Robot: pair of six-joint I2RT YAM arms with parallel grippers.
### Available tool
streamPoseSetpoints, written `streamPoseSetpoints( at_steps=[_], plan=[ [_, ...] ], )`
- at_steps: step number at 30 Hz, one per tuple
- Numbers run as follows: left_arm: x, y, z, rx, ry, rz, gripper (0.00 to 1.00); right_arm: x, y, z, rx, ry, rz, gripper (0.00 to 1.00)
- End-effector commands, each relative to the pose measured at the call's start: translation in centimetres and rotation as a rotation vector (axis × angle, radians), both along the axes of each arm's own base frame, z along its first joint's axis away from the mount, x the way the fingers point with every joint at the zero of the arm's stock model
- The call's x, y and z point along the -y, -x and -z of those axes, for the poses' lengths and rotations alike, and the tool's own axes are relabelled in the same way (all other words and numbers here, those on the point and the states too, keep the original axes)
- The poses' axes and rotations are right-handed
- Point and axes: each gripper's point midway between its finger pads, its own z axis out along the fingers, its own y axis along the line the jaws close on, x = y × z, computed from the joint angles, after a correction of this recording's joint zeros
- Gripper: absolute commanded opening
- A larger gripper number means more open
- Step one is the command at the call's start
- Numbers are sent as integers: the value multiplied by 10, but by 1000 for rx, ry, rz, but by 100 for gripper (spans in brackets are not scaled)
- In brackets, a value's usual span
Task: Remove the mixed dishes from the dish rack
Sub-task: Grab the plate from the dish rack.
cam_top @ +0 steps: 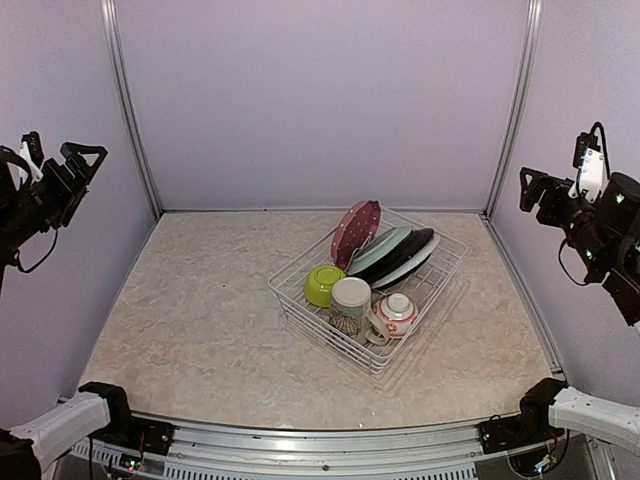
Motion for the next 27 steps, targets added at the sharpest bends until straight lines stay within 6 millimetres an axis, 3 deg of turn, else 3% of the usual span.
streamPoseSetpoints(
  at_steps=[1,8,15,20,27],
  plan=[
    [-1,-10,20,-48,28,27,99,14,-17,29,-99,-3,50,100],
    [12,-33,56,-158,53,93,99,32,-46,79,-308,11,114,100],
    [59,-61,91,-285,19,232,99,39,-60,131,-486,-39,143,100],
    [108,-77,119,-373,-58,341,99,21,-68,154,-533,-101,43,100],
    [185,-92,150,-452,-256,468,99,-20,-72,183,-562,-185,-189,100]
  ],
)
